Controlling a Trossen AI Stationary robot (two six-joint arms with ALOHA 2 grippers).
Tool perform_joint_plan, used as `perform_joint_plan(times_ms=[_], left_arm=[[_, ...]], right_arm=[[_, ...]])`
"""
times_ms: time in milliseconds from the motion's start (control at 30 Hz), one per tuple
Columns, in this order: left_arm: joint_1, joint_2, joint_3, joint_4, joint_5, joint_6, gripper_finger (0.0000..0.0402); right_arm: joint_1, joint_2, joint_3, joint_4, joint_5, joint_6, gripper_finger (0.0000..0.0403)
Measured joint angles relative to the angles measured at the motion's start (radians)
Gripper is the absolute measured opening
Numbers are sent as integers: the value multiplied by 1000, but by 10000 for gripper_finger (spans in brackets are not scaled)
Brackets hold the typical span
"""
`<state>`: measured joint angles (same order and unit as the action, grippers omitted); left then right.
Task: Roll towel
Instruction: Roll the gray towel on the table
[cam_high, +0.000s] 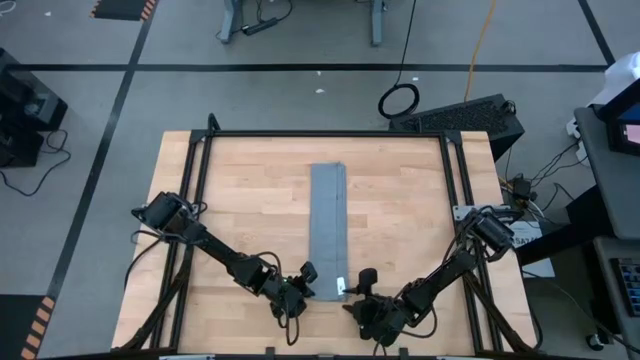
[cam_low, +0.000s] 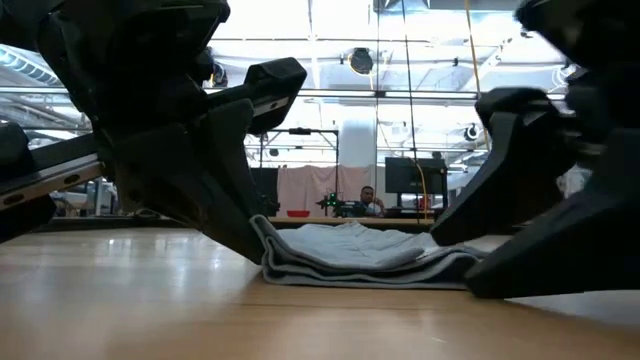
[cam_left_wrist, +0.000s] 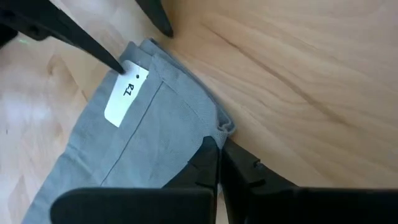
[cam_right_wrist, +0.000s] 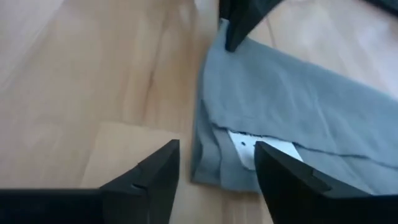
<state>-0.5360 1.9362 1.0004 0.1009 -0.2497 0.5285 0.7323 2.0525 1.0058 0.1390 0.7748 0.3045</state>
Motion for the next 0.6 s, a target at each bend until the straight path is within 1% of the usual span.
perform_joint_plan(times_ms=[67,133,333,400,433,500,600], left_arm=[[0,0,0,-1,0,0,11],[0,0,0,-2,0,0,11],[0,0,0,-3,-2,-5,11],[0,0,0,-3,-25,-32,11],[2,-1,0,-4,-46,-54,11],[6,-1,0,-9,-81,-96,11],[7,-1,0,-14,-102,-114,12]], right_arm=[[-15,0,0,-8,-34,50,180],[-21,0,0,-10,-56,86,151],[-22,4,-1,19,-72,114,45],[-26,4,-2,32,-70,119,15],[-27,3,-3,34,-68,121,8],[-30,-3,-3,34,-66,146,9],[-38,-28,-5,29,-83,186,12]])
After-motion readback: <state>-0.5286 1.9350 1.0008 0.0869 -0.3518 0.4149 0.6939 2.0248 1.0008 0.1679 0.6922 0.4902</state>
